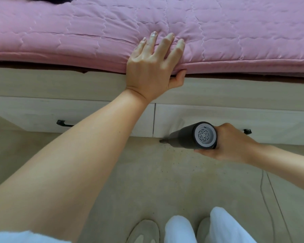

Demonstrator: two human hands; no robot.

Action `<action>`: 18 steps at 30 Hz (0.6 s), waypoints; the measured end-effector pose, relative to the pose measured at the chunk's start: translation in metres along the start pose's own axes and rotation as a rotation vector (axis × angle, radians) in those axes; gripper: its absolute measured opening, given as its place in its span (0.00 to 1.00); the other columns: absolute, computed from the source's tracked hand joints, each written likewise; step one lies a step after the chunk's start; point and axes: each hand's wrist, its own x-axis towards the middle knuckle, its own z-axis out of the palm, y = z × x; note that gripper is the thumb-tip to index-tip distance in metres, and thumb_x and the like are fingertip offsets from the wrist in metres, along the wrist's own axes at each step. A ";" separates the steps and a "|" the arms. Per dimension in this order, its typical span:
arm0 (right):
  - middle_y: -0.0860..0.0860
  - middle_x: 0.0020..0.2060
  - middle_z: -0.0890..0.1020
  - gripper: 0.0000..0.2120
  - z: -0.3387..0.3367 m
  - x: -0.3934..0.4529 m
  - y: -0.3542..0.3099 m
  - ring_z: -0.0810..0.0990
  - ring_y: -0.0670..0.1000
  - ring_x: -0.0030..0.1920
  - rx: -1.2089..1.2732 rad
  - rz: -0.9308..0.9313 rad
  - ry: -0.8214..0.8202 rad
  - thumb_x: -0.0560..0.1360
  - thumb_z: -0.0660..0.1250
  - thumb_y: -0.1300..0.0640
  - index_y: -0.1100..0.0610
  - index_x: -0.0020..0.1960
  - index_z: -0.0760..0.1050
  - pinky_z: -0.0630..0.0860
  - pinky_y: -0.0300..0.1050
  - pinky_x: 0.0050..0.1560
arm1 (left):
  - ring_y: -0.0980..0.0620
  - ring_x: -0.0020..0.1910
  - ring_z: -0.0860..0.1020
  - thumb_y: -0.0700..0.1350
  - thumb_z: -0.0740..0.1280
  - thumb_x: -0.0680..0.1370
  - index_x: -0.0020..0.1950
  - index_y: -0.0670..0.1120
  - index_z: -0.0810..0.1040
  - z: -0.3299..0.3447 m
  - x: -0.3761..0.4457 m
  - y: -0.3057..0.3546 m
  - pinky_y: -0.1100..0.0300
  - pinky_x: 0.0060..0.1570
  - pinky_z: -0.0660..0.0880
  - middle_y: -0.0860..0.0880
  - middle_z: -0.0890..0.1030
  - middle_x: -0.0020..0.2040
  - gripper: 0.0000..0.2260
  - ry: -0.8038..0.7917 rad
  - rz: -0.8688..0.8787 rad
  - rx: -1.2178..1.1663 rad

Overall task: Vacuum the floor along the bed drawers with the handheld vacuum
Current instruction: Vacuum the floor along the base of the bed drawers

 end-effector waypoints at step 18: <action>0.42 0.36 0.81 0.16 0.006 -0.006 -0.003 0.81 0.48 0.39 0.049 -0.080 -0.042 0.64 0.69 0.35 0.43 0.45 0.72 0.77 0.48 0.40 | 0.39 0.55 0.84 0.59 0.63 0.75 0.61 0.48 0.84 0.002 0.000 0.000 0.46 0.52 0.81 0.46 0.84 0.58 0.22 0.027 0.005 0.027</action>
